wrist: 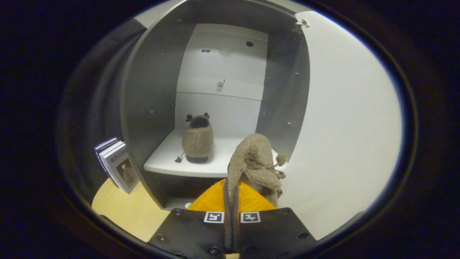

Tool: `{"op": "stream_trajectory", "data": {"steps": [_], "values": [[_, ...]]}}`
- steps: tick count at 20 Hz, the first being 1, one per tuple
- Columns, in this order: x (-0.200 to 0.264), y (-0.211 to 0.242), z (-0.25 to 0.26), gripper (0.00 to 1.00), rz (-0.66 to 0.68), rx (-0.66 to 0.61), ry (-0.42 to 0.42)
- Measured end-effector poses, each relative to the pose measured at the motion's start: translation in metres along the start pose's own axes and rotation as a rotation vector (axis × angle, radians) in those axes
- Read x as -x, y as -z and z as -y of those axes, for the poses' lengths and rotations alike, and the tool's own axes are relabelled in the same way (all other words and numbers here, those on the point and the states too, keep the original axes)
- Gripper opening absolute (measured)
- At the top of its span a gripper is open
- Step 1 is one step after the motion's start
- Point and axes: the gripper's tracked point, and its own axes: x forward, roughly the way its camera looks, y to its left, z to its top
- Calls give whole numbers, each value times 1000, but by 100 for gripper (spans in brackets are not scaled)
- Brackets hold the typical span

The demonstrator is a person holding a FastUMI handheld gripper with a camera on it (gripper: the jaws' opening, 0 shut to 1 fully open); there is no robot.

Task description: Open the shoe cabinet door, grab the shoes and put them into the shoe cabinet, then close the shoe cabinet door.

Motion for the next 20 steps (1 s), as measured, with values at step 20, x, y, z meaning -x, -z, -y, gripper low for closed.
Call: {"op": "stream_trajectory", "data": {"steps": [20], "values": [[-180, -70, 1, 3, -86, 42, -101]]}}
